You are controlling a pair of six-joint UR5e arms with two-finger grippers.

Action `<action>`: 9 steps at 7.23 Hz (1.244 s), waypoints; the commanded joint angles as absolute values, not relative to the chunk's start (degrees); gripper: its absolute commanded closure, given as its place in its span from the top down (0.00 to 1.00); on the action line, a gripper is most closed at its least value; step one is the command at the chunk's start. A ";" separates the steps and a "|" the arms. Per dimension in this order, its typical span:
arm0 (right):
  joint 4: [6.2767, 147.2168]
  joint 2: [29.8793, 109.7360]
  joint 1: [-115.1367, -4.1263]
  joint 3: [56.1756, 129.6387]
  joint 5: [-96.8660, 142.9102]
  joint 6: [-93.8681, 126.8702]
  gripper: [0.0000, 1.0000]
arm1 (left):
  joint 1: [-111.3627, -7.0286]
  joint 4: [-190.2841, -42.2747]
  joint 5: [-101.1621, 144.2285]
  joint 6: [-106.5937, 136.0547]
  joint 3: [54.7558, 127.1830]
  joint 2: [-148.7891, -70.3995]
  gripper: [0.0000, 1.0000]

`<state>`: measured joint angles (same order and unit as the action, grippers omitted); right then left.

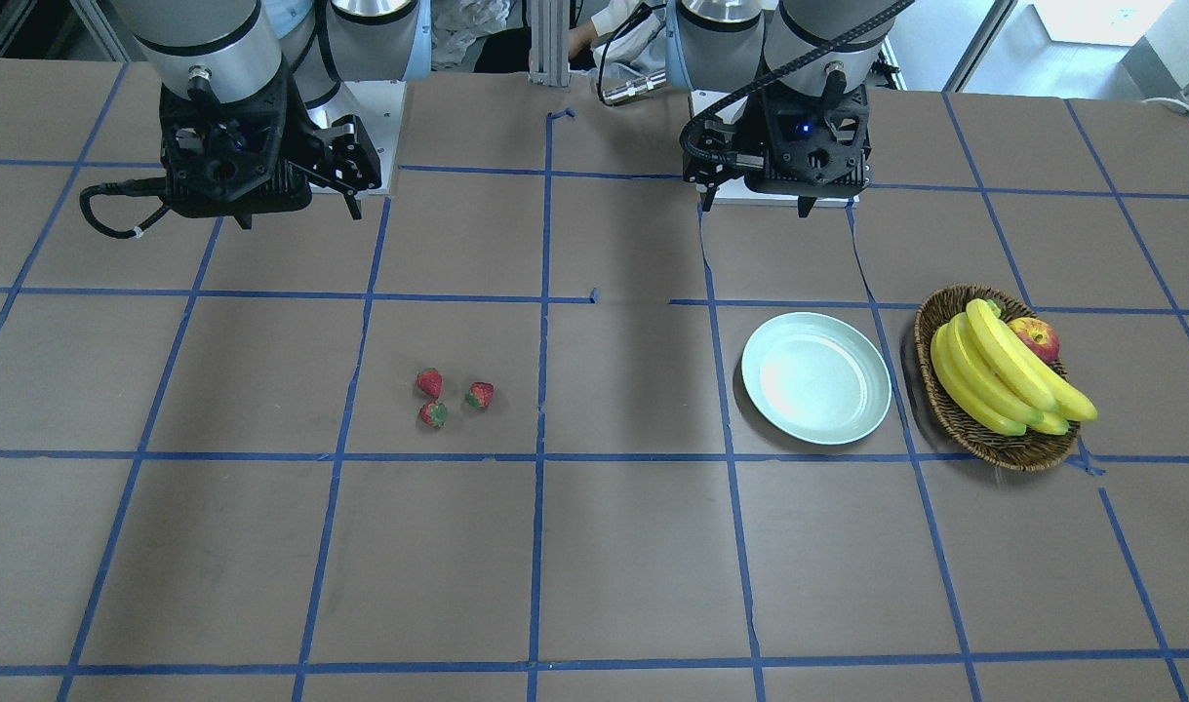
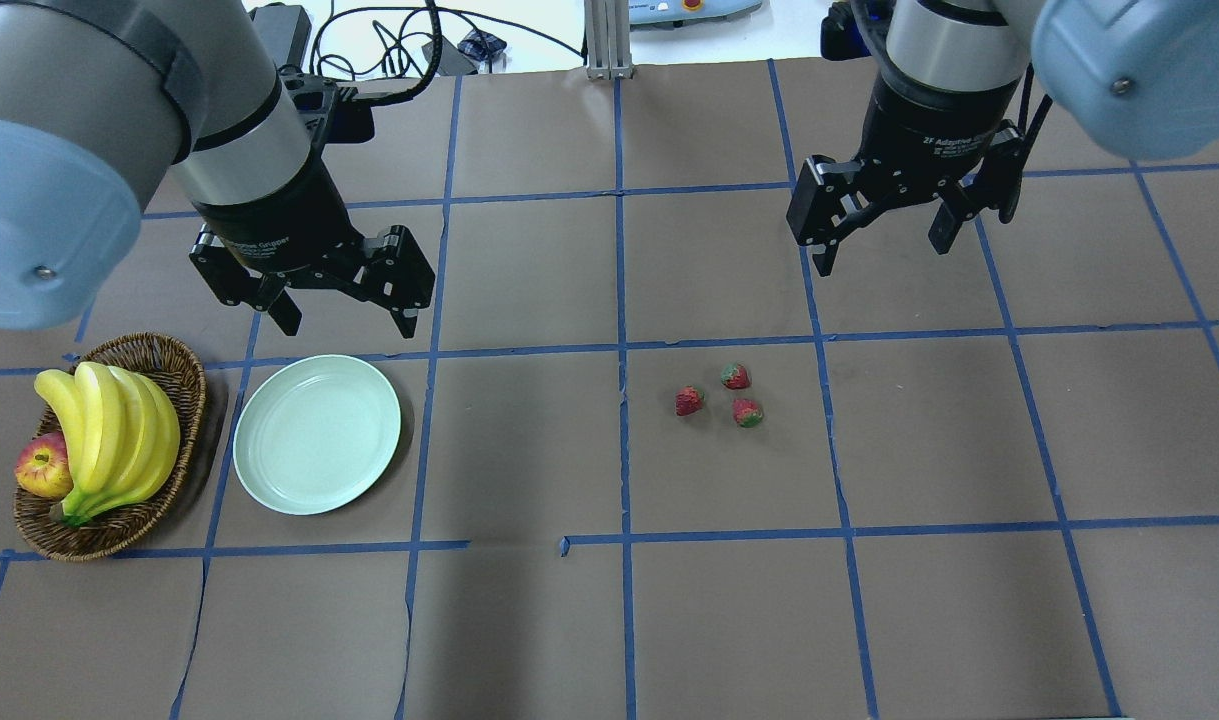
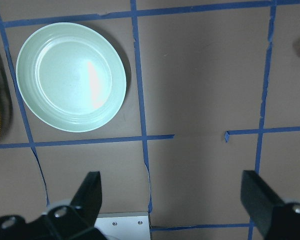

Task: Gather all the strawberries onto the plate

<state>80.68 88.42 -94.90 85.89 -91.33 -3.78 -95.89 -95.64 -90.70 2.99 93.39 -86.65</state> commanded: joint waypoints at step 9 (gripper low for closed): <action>80.77 87.89 -95.36 85.96 -91.67 -3.16 1.00 | -95.98 -94.75 -90.88 3.08 94.13 -87.10 1.00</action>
